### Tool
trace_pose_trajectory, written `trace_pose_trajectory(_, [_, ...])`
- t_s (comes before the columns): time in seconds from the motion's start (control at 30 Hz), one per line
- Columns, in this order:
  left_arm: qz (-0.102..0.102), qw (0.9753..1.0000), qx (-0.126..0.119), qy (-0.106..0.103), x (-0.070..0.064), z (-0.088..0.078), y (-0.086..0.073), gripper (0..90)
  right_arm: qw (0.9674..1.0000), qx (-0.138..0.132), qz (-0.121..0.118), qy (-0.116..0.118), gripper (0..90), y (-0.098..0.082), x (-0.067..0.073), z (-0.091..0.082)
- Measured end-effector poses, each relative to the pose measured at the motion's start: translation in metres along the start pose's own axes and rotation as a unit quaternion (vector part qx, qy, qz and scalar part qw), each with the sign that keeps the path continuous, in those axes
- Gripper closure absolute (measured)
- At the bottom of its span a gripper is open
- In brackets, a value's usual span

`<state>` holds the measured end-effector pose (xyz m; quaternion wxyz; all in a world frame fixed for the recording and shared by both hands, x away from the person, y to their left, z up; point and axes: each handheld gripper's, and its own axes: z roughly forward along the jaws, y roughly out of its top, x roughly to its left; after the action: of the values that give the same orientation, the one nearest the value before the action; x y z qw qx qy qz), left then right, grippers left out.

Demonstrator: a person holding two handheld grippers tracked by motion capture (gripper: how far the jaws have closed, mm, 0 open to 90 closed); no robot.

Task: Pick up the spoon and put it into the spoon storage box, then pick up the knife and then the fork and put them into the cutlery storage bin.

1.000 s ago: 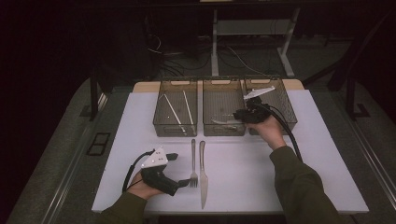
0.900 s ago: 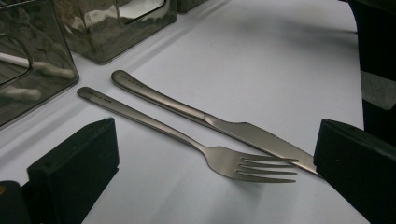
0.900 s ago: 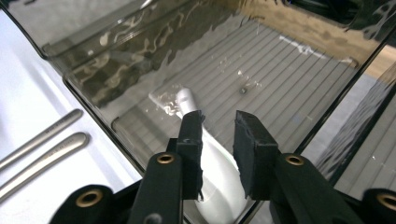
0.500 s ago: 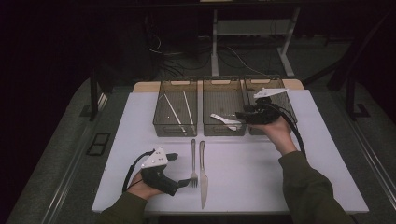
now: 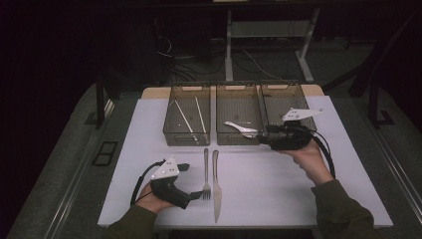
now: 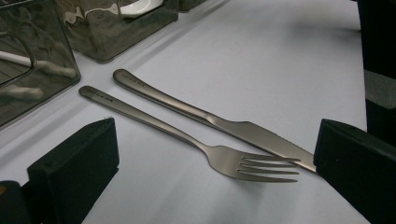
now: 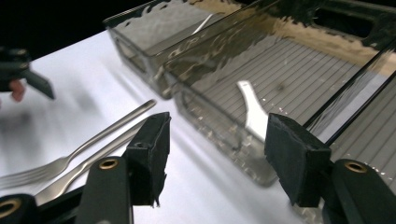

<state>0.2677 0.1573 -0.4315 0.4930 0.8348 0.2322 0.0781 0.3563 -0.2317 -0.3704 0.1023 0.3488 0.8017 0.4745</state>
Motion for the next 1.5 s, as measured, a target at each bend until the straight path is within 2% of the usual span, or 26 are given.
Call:
trace_pose_trajectory(0.37, [0.003, 1.0000, 0.000, -0.001, -0.001, 0.000, 0.000, 0.0, 0.9998, 0.014, 0.007, 0.015, 36.8, -0.032, 0.013, -0.014])
trace_pose_trajectory(0.57, [0.002, 1.0000, 0.003, 0.000, -0.001, 0.000, 0.001, 0.3, 0.9996, 0.026, 0.003, 0.009, 35.7, -0.052, 0.020, -0.025])
trace_pose_trajectory(0.63, [0.001, 1.0000, 0.004, -0.002, -0.001, 0.000, 0.001, 3.0, 0.9996, 0.028, 0.003, 0.008, 35.4, -0.060, 0.021, -0.030])
trace_pose_trajectory(0.87, [0.003, 0.9999, 0.012, -0.008, -0.002, 0.001, 0.003, 23.1, 0.9994, 0.031, 0.013, 0.007, 35.0, -0.084, 0.024, -0.048])
trace_pose_trajectory(0.93, [0.008, 0.9998, 0.013, -0.013, -0.003, 0.001, 0.004, 32.3, 0.9993, 0.032, 0.017, 0.007, 34.9, -0.088, 0.026, -0.052])
trace_pose_trajectory(1.1, [0.017, 0.9989, 0.024, -0.038, -0.008, 0.011, 0.008, 63.8, 0.9992, 0.034, 0.021, 0.009, 34.9, -0.097, 0.027, -0.058])
trace_pose_trajectory(1.17, [0.016, 0.9984, 0.027, -0.047, -0.011, 0.018, 0.010, 73.9, 0.9990, 0.037, 0.021, 0.010, 34.9, -0.099, 0.028, -0.059])
trace_pose_trajectory(1.27, [0.028, 0.9970, 0.040, -0.060, -0.016, 0.026, 0.013, 86.0, 0.9988, 0.041, 0.025, 0.010, 34.9, -0.101, 0.027, -0.058])
trace_pose_trajectory(1.3, [0.033, 0.9962, 0.048, -0.064, -0.018, 0.029, 0.014, 88.5, 0.9988, 0.041, 0.026, 0.010, 34.9, -0.101, 0.027, -0.058])
trace_pose_trajectory(1.4, [0.040, 0.9942, 0.065, -0.076, -0.023, 0.035, 0.014, 88.6, 0.9987, 0.043, 0.026, 0.011, 35.0, -0.102, 0.027, -0.058])
trace_pose_trajectory(1.5, [0.038, 0.9928, 0.074, -0.086, -0.028, 0.043, 0.015, 88.6, 0.9986, 0.046, 0.024, 0.012, 35.0, -0.103, 0.028, -0.056])
